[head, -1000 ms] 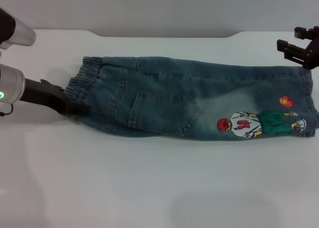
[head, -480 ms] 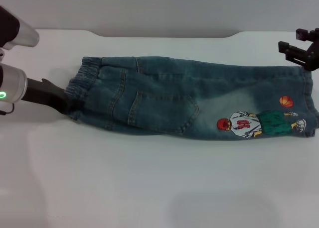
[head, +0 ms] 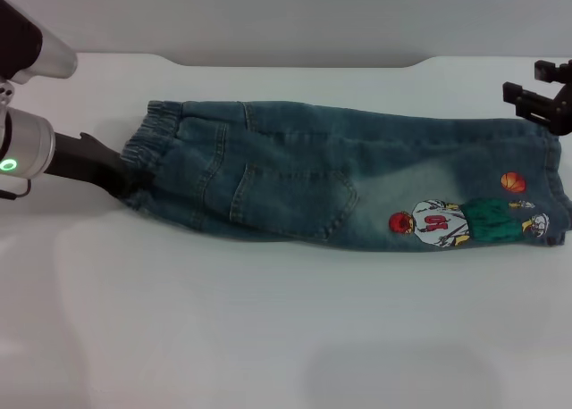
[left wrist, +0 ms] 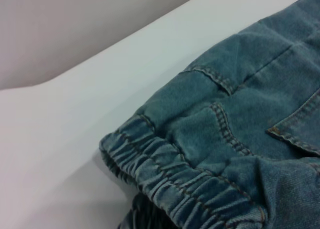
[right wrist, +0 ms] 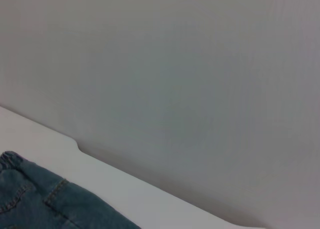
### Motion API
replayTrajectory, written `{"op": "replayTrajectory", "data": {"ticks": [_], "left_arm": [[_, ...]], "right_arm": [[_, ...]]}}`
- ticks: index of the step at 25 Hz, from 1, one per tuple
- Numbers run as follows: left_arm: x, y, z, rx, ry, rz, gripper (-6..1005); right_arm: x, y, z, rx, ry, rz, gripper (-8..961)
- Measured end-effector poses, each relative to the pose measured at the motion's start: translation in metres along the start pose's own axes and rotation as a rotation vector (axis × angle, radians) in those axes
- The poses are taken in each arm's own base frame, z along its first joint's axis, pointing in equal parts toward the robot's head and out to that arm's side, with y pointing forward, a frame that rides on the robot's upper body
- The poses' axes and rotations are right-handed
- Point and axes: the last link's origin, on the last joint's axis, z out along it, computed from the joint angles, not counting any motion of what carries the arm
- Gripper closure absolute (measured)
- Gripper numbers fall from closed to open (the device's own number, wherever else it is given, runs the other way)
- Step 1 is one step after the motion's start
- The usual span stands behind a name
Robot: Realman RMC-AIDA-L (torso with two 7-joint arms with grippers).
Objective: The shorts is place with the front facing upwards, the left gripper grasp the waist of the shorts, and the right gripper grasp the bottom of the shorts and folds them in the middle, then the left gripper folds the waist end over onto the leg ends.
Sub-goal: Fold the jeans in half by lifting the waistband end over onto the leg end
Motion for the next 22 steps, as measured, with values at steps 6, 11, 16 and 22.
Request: {"op": "replayTrajectory", "data": {"ticks": [6,11,16,22], "left_arm": [[0.012,0.007,0.001,-0.002,-0.004,0.054,916],[0.035,0.016,0.000,0.007,0.027,0.131,918],[0.055,0.021,-0.003,0.012,0.067,0.178,920],[0.069,0.024,-0.004,0.011,0.084,0.218,922]], "right_arm": [[0.005,0.001,0.003,-0.009,0.011,0.012,419],[0.010,0.004,0.011,-0.031,0.026,0.034,419],[0.011,0.004,0.016,-0.032,0.033,0.039,420],[0.018,0.003,0.020,-0.028,0.049,0.047,420]]}}
